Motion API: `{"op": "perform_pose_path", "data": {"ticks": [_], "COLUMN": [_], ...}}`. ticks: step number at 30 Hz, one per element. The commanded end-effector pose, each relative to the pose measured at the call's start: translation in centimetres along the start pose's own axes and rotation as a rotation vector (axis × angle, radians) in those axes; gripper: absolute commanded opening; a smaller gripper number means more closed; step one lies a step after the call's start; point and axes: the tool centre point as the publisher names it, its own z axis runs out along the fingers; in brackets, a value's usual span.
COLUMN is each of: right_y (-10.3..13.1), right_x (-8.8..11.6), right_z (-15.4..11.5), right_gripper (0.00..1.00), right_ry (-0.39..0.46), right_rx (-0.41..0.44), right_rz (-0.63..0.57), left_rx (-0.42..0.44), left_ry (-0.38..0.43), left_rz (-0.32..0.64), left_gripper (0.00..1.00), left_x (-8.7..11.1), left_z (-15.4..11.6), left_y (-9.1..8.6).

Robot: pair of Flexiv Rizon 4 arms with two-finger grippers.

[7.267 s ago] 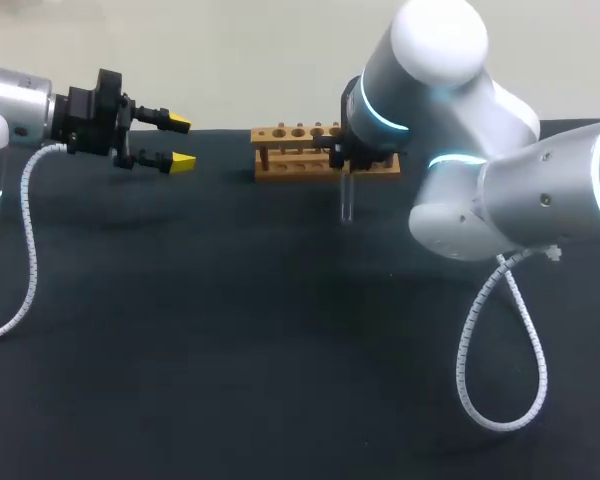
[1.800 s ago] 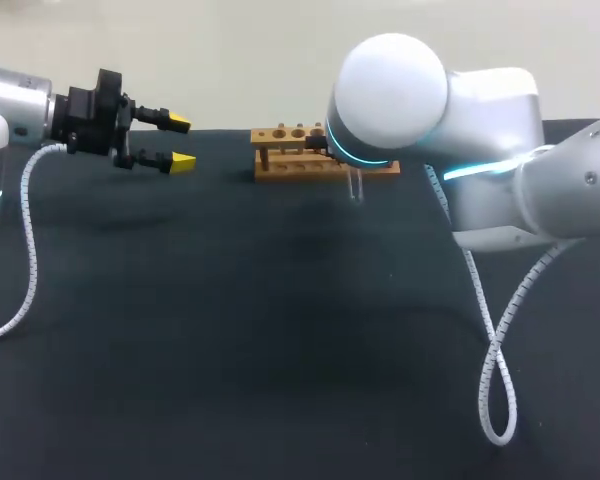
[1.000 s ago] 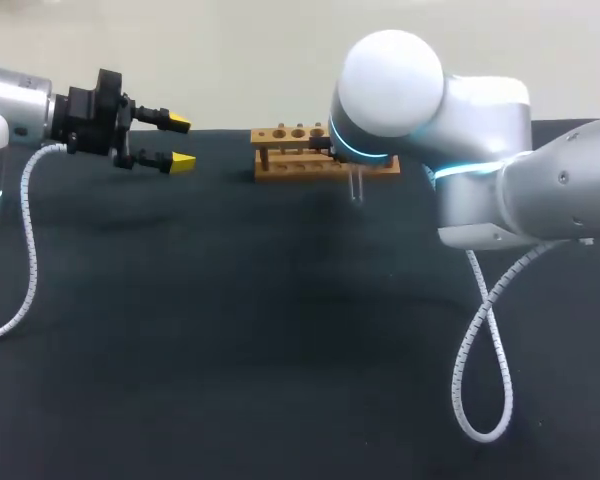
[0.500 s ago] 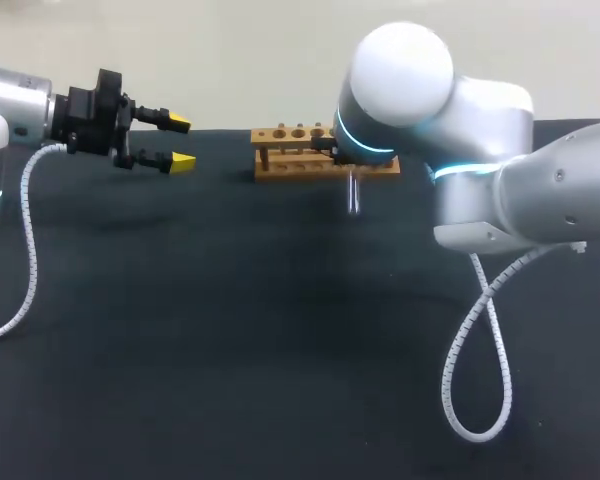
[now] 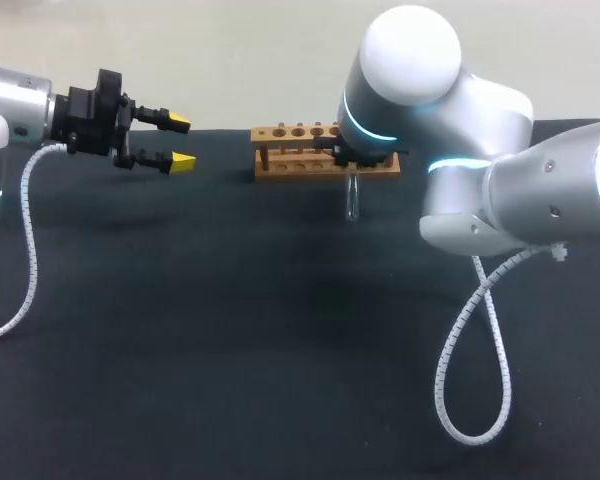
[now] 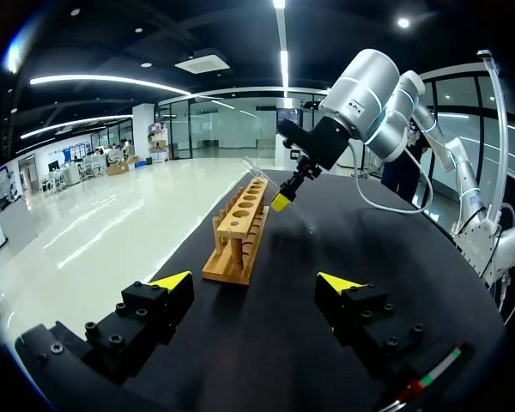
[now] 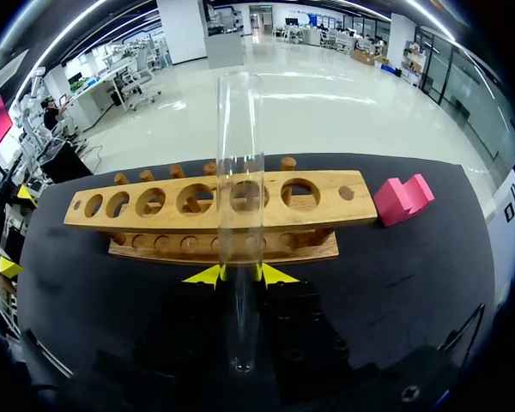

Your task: Grasp the test tube, adjust it, and insert it.

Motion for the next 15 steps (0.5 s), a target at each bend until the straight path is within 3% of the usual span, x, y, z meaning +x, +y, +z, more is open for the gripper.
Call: {"op": "perform_pose_path", "data": {"ticks": [1,15], "right_y": [0.2,0.5], "right_x": [-0.3,0.8], "right_z": [0.5,-1.3], "right_gripper": [0.00,0.00], "right_ry": [0.025,0.017], "right_rx": [-0.001,-0.006], "right_rz": [-0.002,0.033], "left_rx": [-0.004,-0.004], "left_ry": [-0.003,-0.003], "left_rz": [0.003,0.003], "left_gripper": [1.00,1.00], "left_x": [0.1,0.1], "left_z": [0.0,0.0], "left_y": [-0.1,-0.1]}}
